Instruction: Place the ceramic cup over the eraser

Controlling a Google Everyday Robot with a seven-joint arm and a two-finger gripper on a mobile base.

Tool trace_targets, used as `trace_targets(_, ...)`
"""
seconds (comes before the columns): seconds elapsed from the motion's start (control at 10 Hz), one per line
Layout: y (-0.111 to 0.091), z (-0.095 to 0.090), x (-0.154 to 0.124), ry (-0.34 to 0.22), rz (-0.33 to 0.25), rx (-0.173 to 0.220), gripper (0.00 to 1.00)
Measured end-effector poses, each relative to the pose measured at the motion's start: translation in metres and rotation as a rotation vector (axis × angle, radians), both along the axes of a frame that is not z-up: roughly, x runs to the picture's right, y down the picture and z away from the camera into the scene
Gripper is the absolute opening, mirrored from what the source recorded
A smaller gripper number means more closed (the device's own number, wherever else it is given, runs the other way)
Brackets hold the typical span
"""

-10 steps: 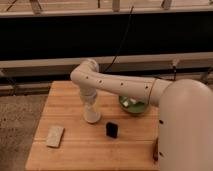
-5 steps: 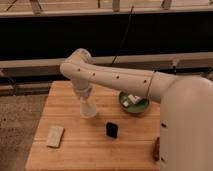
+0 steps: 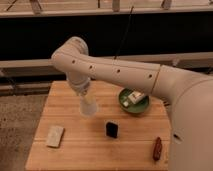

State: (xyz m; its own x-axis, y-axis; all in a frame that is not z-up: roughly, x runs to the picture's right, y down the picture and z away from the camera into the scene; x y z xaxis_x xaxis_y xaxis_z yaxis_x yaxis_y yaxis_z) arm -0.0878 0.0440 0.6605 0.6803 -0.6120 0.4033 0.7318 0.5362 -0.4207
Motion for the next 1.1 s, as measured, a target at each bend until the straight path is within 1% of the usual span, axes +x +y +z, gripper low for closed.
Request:
trace_targets(0.2,0.003,-0.02,0.022,0.039,0.023,0.019,0.0)
trace_targets(0.4,0.007,-0.03,0.04,0.061,0.05,0.03,0.0)
trace_targets(0.5,0.01,-0.033,0.055,0.077,0.072,0.035,0.0)
trace_targets(0.6,0.013,-0.034,0.064,0.083,0.091,0.038,0.0)
trace_targets(0.7,0.017,-0.036,0.078,0.103,0.105,0.033,0.0)
trace_targets(0.9,0.03,-0.034,0.098,0.121,0.15,0.03,0.0)
trace_targets(1.0,0.034,-0.034,0.105,0.131,0.16,0.025,0.0)
trace_targets(1.1,0.038,-0.033,0.107,0.133,0.17,0.028,0.0)
